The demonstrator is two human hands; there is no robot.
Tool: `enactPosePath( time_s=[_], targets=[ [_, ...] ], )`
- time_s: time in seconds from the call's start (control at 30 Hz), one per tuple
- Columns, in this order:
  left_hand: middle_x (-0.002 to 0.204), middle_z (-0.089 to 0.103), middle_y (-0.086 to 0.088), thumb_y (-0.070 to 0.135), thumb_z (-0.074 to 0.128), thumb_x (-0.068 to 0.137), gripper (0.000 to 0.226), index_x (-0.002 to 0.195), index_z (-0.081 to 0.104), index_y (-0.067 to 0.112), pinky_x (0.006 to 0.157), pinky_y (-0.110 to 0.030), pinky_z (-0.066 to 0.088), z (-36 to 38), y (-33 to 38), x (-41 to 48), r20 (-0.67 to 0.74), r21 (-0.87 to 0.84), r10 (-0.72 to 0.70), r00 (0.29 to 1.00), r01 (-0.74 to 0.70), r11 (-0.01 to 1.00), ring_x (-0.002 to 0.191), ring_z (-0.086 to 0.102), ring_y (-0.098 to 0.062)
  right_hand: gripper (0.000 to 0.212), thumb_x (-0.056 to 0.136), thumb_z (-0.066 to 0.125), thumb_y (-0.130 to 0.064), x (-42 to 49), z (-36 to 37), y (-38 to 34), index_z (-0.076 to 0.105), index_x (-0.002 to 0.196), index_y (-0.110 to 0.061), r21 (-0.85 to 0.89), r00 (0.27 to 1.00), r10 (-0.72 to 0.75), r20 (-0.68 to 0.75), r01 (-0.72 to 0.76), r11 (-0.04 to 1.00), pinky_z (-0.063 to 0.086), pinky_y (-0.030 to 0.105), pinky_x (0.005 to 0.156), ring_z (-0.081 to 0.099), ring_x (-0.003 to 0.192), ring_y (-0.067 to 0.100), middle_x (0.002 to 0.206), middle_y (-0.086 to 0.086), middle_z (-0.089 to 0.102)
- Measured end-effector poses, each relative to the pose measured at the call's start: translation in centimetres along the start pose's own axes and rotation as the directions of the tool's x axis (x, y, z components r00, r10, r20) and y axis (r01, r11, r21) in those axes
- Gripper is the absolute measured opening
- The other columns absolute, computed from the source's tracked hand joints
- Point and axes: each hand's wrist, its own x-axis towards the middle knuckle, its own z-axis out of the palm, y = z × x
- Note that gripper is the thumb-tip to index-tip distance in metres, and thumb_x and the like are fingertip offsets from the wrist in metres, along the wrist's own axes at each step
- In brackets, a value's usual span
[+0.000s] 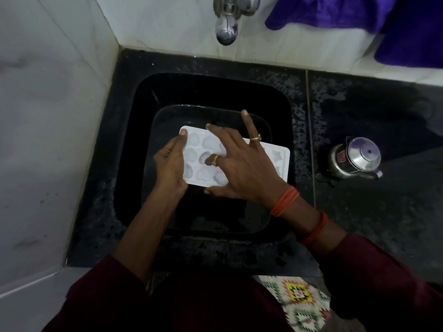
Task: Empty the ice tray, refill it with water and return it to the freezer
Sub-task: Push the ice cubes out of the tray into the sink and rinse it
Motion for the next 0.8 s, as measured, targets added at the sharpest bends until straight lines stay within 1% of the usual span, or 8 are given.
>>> enactPosePath(
  time_s=[0.17,0.27,0.43,0.5,0.57,0.63,0.73,0.8],
  targets=[
    [0.116,0.075,-0.018,0.042,0.065,0.097,0.043,0.117,0.072,0.005,0.081,-0.049,0.062,-0.25,0.22,-0.53,0.031,0.021,0.014,0.999,-0.015,1.000,0.103,0.073,-0.036,0.066,0.087,0.041,-0.081,-0.15,-0.17,0.28,0.071,0.112,-0.028,0.012,0.999,-0.033,0.004,0.033,0.999,-0.004,0.063,0.121,0.049,0.133,0.032,0.156,0.019,0.038],
    [0.118,0.073,-0.021,0.045,0.065,0.096,0.048,0.119,0.071,0.003,0.088,-0.060,0.059,-0.33,0.34,-0.81,0.047,0.021,0.024,0.999,-0.025,0.999,0.106,0.072,-0.040,0.077,0.084,0.031,-0.089,-0.11,-0.33,0.51,0.069,0.117,-0.030,-0.025,0.997,-0.033,0.064,0.034,0.999,-0.004,0.063,0.122,0.043,0.139,0.034,0.161,0.019,0.031],
    [0.120,0.070,-0.026,0.050,0.066,0.094,0.053,0.119,0.071,0.003,0.087,-0.068,0.056,-0.35,0.42,-1.06,0.073,0.033,0.025,0.997,-0.028,0.999,0.108,0.070,-0.045,0.080,0.082,0.031,-0.090,0.03,-0.48,0.58,0.068,0.119,-0.029,-0.054,0.995,-0.026,0.101,0.032,0.998,-0.005,0.061,0.122,0.039,0.141,0.036,0.162,0.020,0.026],
    [0.119,0.070,-0.025,0.049,0.068,0.093,0.051,0.118,0.071,0.004,0.085,-0.064,0.058,-0.24,0.51,-1.00,0.062,0.022,0.006,0.998,-0.008,1.000,0.108,0.070,-0.044,0.078,0.083,0.032,-0.088,0.11,-0.54,0.52,0.067,0.120,-0.029,-0.060,0.995,-0.032,0.099,0.038,0.997,-0.006,0.060,0.122,0.038,0.142,0.036,0.163,0.021,0.024],
    [0.114,0.074,-0.018,0.043,0.067,0.095,0.041,0.112,0.073,0.006,0.077,-0.047,0.063,-0.11,0.65,-0.92,0.021,0.016,-0.012,1.000,0.012,1.000,0.100,0.074,-0.036,0.080,0.084,0.030,-0.088,0.19,-0.58,0.49,0.066,0.122,-0.028,-0.053,0.994,-0.035,0.100,0.040,0.998,-0.008,0.061,0.122,0.037,0.143,0.035,0.163,0.021,0.022],
    [0.106,0.076,-0.012,0.040,0.066,0.097,0.032,0.105,0.074,0.009,0.069,-0.038,0.063,-0.09,0.62,-0.77,0.009,0.016,-0.028,1.000,0.028,0.999,0.091,0.074,-0.029,0.079,0.085,0.030,-0.087,0.26,-0.57,0.46,0.065,0.124,-0.028,-0.041,0.994,-0.043,0.100,0.047,0.998,-0.007,0.062,0.121,0.037,0.144,0.034,0.164,0.022,0.020],
    [0.105,0.077,-0.011,0.039,0.068,0.096,0.028,0.101,0.075,0.012,0.071,-0.039,0.063,-0.01,0.56,-0.60,0.013,-0.002,-0.029,1.000,0.029,1.000,0.092,0.076,-0.028,0.073,0.087,0.033,-0.084,0.29,-0.45,0.34,0.064,0.124,-0.029,-0.031,0.994,-0.065,0.083,0.068,0.997,-0.003,0.064,0.121,0.039,0.142,0.033,0.163,0.022,0.022],
    [0.109,0.077,-0.014,0.039,0.070,0.095,0.029,0.102,0.075,0.012,0.078,-0.047,0.064,-0.06,0.60,-0.47,0.010,-0.024,-0.044,0.999,0.045,0.999,0.097,0.076,-0.033,0.072,0.088,0.034,-0.082,0.28,-0.36,0.30,0.065,0.124,-0.028,-0.022,0.995,-0.070,0.067,0.072,0.997,-0.003,0.064,0.121,0.041,0.141,0.032,0.162,0.021,0.025]
  ],
)
